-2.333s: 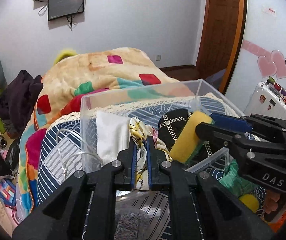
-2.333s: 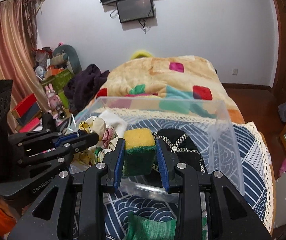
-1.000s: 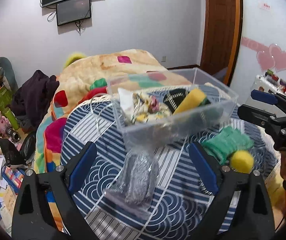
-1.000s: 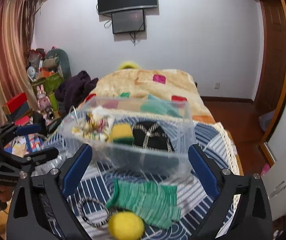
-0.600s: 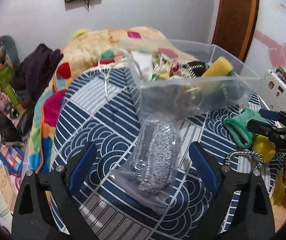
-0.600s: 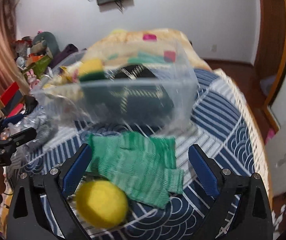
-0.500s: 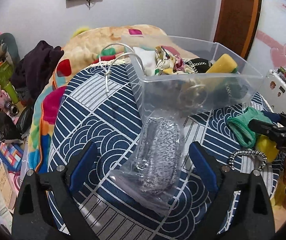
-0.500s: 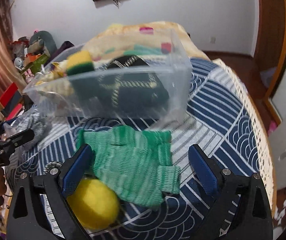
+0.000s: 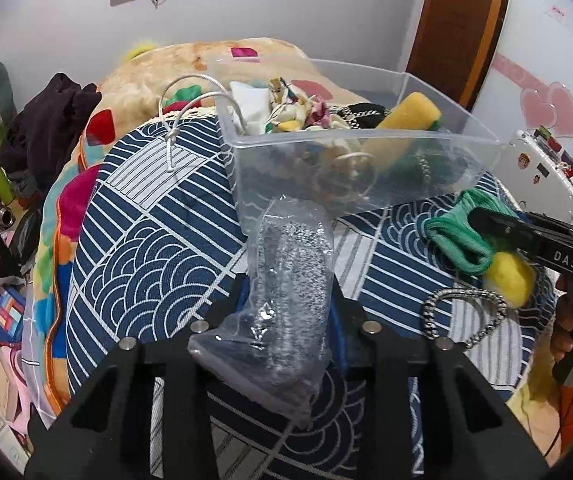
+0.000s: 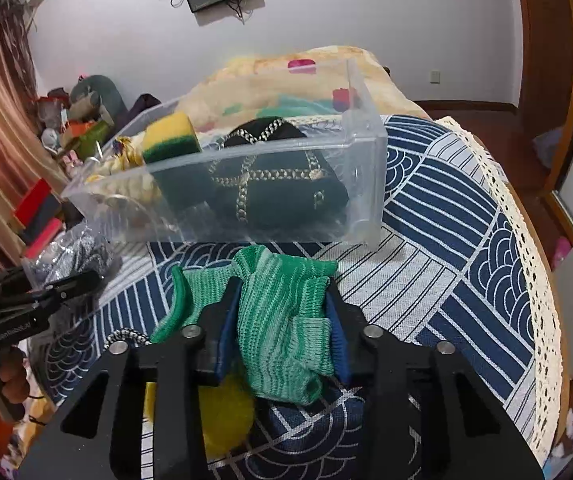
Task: Organize soft objects
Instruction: 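Place the bagged scrubber and green sock into the clear box and release, then grasp the braided bracelet with the left tool while the right tool grasps the yellow ball, then drop the bracelet and yellow ball into the clear box and open both tools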
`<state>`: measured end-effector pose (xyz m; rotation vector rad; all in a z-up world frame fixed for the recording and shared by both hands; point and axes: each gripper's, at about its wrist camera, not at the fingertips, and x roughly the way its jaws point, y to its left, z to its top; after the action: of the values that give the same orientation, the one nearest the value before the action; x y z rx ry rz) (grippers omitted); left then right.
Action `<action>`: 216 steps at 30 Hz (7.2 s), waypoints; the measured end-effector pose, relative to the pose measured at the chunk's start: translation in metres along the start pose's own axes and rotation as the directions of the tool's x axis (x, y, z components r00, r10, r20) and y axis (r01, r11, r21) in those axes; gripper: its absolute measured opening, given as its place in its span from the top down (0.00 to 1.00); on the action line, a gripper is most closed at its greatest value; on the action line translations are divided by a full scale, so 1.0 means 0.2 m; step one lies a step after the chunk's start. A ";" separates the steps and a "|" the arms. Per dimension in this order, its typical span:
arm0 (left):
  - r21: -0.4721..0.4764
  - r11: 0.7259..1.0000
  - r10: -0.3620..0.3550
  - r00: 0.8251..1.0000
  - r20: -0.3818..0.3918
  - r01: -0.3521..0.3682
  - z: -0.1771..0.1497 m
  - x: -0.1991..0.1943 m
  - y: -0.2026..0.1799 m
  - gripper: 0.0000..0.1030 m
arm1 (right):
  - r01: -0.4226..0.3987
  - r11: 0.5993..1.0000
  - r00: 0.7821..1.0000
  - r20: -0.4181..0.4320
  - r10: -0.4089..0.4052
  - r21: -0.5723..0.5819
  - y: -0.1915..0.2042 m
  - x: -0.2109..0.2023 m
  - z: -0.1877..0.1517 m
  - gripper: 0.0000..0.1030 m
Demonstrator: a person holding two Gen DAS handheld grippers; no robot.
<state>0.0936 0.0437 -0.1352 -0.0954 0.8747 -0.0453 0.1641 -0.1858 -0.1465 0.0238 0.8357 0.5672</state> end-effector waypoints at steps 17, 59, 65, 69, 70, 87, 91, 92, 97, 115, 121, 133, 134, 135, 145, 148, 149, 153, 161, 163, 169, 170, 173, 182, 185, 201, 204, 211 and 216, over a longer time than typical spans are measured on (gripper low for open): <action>0.081 0.997 -0.006 0.979 0.205 -0.011 0.17 -0.33 -0.14 0.70 | -0.003 0.996 0.980 0.195 0.021 -0.095 0.14 -0.25 0.13 0.68; -0.014 0.998 -0.064 0.996 0.059 0.065 0.70 0.32 -0.12 0.70 | 0.151 0.969 0.987 0.091 -0.135 -0.195 0.17 0.15 0.52 0.68; 0.016 0.999 -0.041 0.997 0.061 0.041 0.70 0.31 -0.14 0.66 | 0.154 0.964 0.988 0.059 -0.145 -0.215 0.16 0.18 0.51 0.65; 0.023 0.999 -0.026 0.997 0.076 0.024 0.68 0.26 -0.15 0.57 | 0.144 0.965 0.990 0.037 -0.139 -0.220 0.16 0.18 0.50 0.63; 0.030 0.999 -0.014 0.996 0.090 0.011 0.67 0.24 -0.15 0.56 | 0.147 0.964 0.989 0.035 -0.143 -0.222 0.16 0.18 0.50 0.60; 0.078 0.997 -0.002 0.963 0.271 -0.020 0.55 -0.23 -0.16 0.28 | 0.167 0.958 0.969 0.221 -0.115 -0.232 0.23 -0.18 0.47 0.30; 0.087 0.996 0.006 0.960 0.281 -0.032 0.46 -0.30 -0.17 0.24 | 0.162 0.956 0.962 0.254 -0.099 -0.244 0.26 -0.26 0.41 0.30; 0.087 0.996 0.003 0.960 0.280 -0.028 0.44 -0.31 -0.18 0.24 | 0.158 0.957 0.962 0.258 -0.093 -0.243 0.27 -0.27 0.39 0.30; 0.109 0.994 -0.011 0.971 0.240 -0.015 0.31 -0.31 -0.21 0.14 | 0.143 0.959 0.966 0.246 -0.081 -0.244 0.28 -0.29 0.30 0.29; 0.078 0.996 -0.037 0.999 0.023 0.035 -0.09 -0.07 -0.26 0.37 | 0.072 0.983 0.996 0.073 -0.060 -0.168 0.23 -0.17 -0.07 0.29; 0.090 0.994 -0.063 0.998 0.012 0.062 -0.13 -0.05 -0.32 0.53 | 0.057 0.988 0.998 0.047 -0.051 -0.141 0.20 -0.17 -0.13 0.32; 0.085 0.992 -0.094 0.996 -0.006 0.094 -0.11 0.03 -0.37 0.94 | -0.026 0.989 1.000 -0.003 0.026 -0.146 0.18 -0.14 -0.17 0.59; 0.083 0.992 -0.094 0.996 -0.005 0.094 -0.11 0.03 -0.36 0.94 | -0.026 0.989 1.000 -0.002 0.026 -0.147 0.18 -0.15 -0.17 0.59; 0.081 0.992 -0.092 0.996 -0.003 0.092 -0.11 0.02 -0.36 0.94 | -0.021 0.988 1.000 0.002 0.022 -0.150 0.19 -0.15 -0.17 0.60; 0.039 0.995 -0.092 0.993 0.073 0.090 -0.01 -0.08 -0.31 0.94 | -0.005 0.990 0.999 0.049 0.012 -0.138 0.20 -0.18 -0.11 0.61; 0.004 0.995 -0.096 0.989 0.116 0.097 0.06 -0.11 -0.28 0.94 | 0.003 0.990 0.997 0.083 0.009 -0.140 0.21 -0.21 -0.06 0.61; -0.005 0.996 -0.093 0.987 0.134 0.094 0.08 -0.12 -0.27 0.94 | 0.007 0.990 0.995 0.099 0.007 -0.140 0.21 -0.22 -0.03 0.61; -0.026 0.996 -0.075 0.977 0.200 0.082 0.16 -0.18 -0.23 0.94 | 0.024 0.992 0.988 0.156 -0.004 -0.126 0.21 -0.26 0.06 0.61; -0.003 1.000 -0.017 0.959 0.282 0.019 0.30 -0.26 -0.18 0.94 | 0.067 0.993 0.965 0.260 -0.040 -0.096 0.18 -0.30 0.21 0.61; 0.010 1.000 0.006 0.964 0.265 -0.009 0.28 -0.25 -0.16 0.94 | 0.068 0.994 0.963 0.267 -0.042 -0.088 0.17 -0.31 0.22 0.61; 0.014 1.000 0.003 0.993 0.116 -0.004 0.15 -0.12 -0.07 0.65 | 0.069 0.995 0.967 0.250 -0.048 -0.076 0.15 -0.28 0.21 0.61; 0.013 1.000 0.006 0.995 0.099 -0.007 0.12 -0.10 -0.06 0.54 | 0.064 0.995 0.969 0.243 -0.044 -0.074 0.15 -0.28 0.21 0.61; 0.009 1.000 -0.007 0.998 0.066 0.006 0.03 -0.07 -0.07 0.38 | 0.066 0.995 0.972 0.230 -0.046 -0.078 0.14 -0.26 0.21 0.60; 0.055 0.998 -0.037 0.999 -0.023 0.038 -0.14 0.00 -0.19 0.19 | 0.062 0.994 0.979 0.200 -0.043 -0.090 0.15 -0.23 0.19 0.60; 0.066 0.998 -0.010 1.000 0.004 0.009 -0.16 0.00 -0.21 0.36 | 0.065 0.994 0.979 0.200 -0.045 -0.093 0.15 -0.24 0.19 0.60; 0.044 0.999 0.004 0.988 0.153 -0.011 0.03 -0.21 -0.13 0.84 | 0.073 0.995 0.971 0.235 -0.053 -0.075 0.12 -0.26 0.24 0.60; 0.038 0.999 0.010 0.979 0.203 -0.018 0.12 -0.25 -0.12 0.84 | 0.080 0.994 0.966 0.251 -0.058 -0.077 0.13 -0.26 0.28 0.60; 0.026 0.999 0.027 0.974 0.226 -0.034 0.30 -0.16 -0.12 0.84 | 0.076 0.994 0.965 0.255 -0.055 -0.075 0.14 -0.19 0.36 0.60; 0.037 0.999 0.011 0.981 0.195 -0.018 0.37 -0.03 -0.12 0.84 | 0.065 0.994 0.976 0.215 -0.045 -0.084 0.17 -0.08 0.38 0.60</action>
<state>0.1458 0.0250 -0.0810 -0.0562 0.6785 -0.0382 0.1939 -0.1490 -0.0749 -0.0213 0.5994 0.5393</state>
